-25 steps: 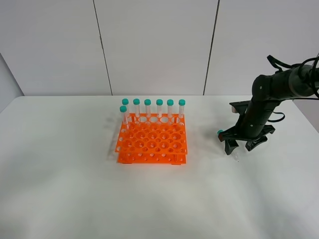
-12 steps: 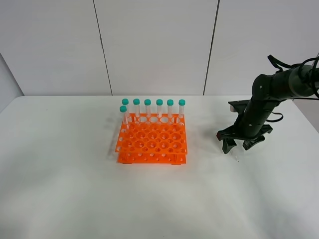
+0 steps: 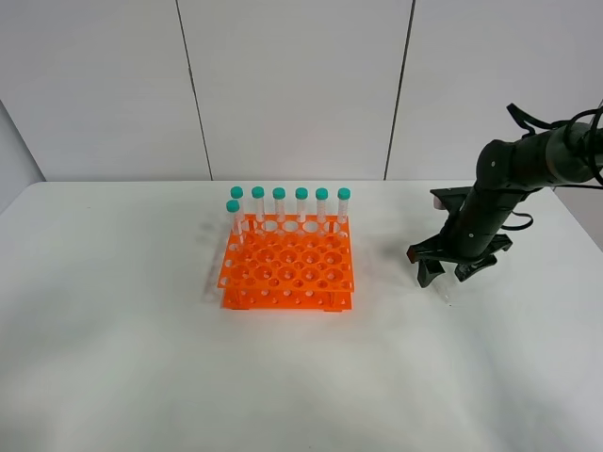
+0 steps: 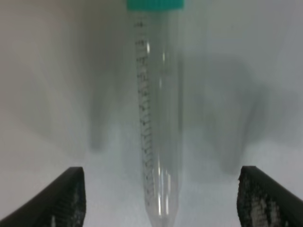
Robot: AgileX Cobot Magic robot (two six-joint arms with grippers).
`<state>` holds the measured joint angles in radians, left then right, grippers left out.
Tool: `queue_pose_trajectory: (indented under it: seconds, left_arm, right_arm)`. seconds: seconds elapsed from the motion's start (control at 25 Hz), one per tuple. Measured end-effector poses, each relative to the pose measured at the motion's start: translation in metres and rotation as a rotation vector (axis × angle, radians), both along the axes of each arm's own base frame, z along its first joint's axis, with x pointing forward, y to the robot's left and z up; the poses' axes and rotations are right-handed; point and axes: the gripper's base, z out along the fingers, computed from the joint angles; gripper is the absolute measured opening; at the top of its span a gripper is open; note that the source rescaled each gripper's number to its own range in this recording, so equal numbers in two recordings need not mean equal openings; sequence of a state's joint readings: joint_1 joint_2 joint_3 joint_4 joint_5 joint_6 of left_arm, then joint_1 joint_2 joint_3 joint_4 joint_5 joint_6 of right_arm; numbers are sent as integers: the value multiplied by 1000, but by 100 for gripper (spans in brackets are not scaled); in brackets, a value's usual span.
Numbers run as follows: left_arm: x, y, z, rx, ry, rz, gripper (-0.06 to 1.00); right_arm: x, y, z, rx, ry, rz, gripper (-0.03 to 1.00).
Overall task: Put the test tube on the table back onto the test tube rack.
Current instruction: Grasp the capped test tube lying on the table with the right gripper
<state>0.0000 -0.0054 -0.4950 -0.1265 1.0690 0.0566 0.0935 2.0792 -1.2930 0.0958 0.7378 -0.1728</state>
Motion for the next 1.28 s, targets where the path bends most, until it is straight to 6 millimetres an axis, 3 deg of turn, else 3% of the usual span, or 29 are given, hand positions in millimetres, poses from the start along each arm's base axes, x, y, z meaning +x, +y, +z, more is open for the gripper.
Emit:
queue_pose_trajectory:
  seconds: [0.2, 0.44, 0.56, 0.64, 0.68, 0.8, 1.16, 1.28]
  left_arm:
    - [0, 0, 0, 0, 0, 0, 100]
    - [0, 0, 0, 0, 0, 0, 100]
    - [0, 0, 0, 0, 0, 0, 100]
    - [0, 0, 0, 0, 0, 0, 100]
    - [0, 0, 0, 0, 0, 0, 100]
    - [0, 0, 0, 0, 0, 0, 100]
    - [0, 0, 0, 0, 0, 0, 100]
    - [0, 0, 0, 1, 0, 0, 100]
  right_arm:
    - [0, 0, -12, -5, 30, 4, 98]
    - [1, 0, -13, -4, 18, 5, 98]
    - [1, 0, -13, -4, 18, 5, 93]
    - [1, 0, -13, -4, 20, 6, 82]
    - [1, 0, -13, -4, 21, 6, 71]
    - [0, 0, -14, -3, 30, 6, 29]
    - [-1, 0, -14, -5, 48, 9, 29]
    - [0, -1, -2, -19, 68, 43, 29]
